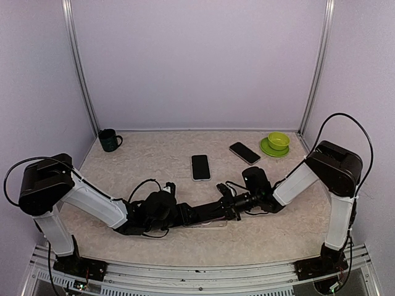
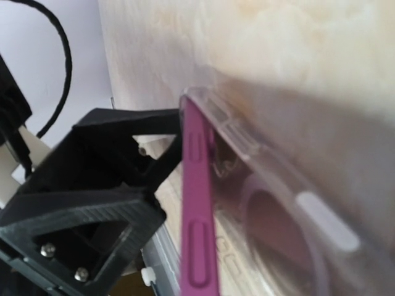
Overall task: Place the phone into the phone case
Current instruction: Install the phone on the phone case.
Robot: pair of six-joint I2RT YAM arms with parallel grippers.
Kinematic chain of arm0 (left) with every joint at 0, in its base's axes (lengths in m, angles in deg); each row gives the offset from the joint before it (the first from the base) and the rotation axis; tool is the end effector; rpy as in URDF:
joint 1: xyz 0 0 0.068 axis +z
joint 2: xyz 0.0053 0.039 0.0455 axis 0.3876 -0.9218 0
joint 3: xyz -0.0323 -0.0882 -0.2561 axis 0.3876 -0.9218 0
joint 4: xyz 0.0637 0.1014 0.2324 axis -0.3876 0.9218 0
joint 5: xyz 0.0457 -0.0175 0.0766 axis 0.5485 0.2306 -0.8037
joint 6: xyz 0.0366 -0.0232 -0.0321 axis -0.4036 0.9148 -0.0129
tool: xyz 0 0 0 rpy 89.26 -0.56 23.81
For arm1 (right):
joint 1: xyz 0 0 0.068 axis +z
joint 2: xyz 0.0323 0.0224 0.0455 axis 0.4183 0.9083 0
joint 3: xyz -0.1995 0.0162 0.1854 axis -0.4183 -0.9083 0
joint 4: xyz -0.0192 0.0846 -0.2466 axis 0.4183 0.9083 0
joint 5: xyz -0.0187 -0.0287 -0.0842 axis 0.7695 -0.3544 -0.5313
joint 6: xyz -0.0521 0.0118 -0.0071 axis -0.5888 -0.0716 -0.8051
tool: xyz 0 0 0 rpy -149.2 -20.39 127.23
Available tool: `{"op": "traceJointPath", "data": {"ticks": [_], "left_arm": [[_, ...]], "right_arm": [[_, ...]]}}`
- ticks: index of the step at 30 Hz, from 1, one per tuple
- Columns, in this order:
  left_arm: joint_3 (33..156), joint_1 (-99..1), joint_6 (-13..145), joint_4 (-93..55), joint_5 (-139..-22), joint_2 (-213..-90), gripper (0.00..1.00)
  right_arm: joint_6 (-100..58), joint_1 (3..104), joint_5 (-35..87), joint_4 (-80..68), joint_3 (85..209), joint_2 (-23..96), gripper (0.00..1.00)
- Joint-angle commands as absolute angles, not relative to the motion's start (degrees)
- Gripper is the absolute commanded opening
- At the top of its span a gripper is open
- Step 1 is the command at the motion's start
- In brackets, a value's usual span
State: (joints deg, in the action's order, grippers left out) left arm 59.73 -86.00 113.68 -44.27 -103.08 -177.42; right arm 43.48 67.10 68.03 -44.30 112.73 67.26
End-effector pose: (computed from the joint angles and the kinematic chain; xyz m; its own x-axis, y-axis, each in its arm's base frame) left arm 0.1519 -0.2810 0.1123 -0.8060 -0.2584 -0.5325 0.1584 0.7727 -0.6147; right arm 0.2320 0.2485 0.0961 -0.9905 -0.0785 0.1133 0.0786 0.3539 0.9320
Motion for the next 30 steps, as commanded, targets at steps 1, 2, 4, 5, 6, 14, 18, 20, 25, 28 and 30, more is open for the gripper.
{"op": "traceJointPath", "data": {"ticks": [1, 2, 4, 5, 6, 14, 18, 20, 25, 28, 30], "left_arm": [[62.2, -87.4, 113.2, -44.1, -97.6, -177.7, 0.57], [62.4, -87.4, 113.1, -43.8, -97.4, -177.9, 0.57], [62.7, -87.3, 112.9, -43.6, -97.3, -178.2, 0.57], [62.8, -87.4, 112.9, -43.5, -97.2, -178.3, 0.57], [62.9, -87.3, 112.8, -43.6, -97.1, -178.4, 0.57], [62.7, -87.2, 112.4, -43.3, -97.4, -177.5, 0.57], [61.5, -86.6, 112.4, -43.1, -98.0, -175.9, 0.57], [60.5, -86.0, 112.3, -42.8, -98.6, -174.5, 0.57], [57.8, -84.4, 112.1, -41.3, -99.9, -170.4, 0.59], [56.0, -83.9, 111.8, -42.4, -99.7, -168.7, 0.60], [54.6, -83.5, 111.6, -44.4, -98.7, -167.7, 0.60]], "right_arm": [[39.3, 68.1, 65.3, -41.6, 113.7, 72.2, 0.00], [39.0, 68.0, 65.5, -41.6, 113.6, 72.7, 0.00], [38.5, 68.0, 65.9, -42.0, 113.5, 73.7, 0.00], [38.2, 68.0, 66.0, -42.1, 113.4, 74.0, 0.00], [38.0, 68.1, 65.9, -41.8, 113.4, 74.3, 0.00], [35.8, 68.0, 65.6, -40.5, 113.9, 74.8, 0.00], [36.9, 67.7, 67.2, -44.7, 113.3, 74.1, 0.00], [38.6, 67.4, 68.2, -48.1, 112.6, 73.6, 0.00], [41.6, 66.5, 70.4, -55.9, 111.4, 71.9, 0.00], [41.7, 66.2, 70.9, -57.1, 111.3, 70.3, 0.00], [41.5, 66.2, 71.3, -57.6, 111.3, 69.3, 0.00]]}}
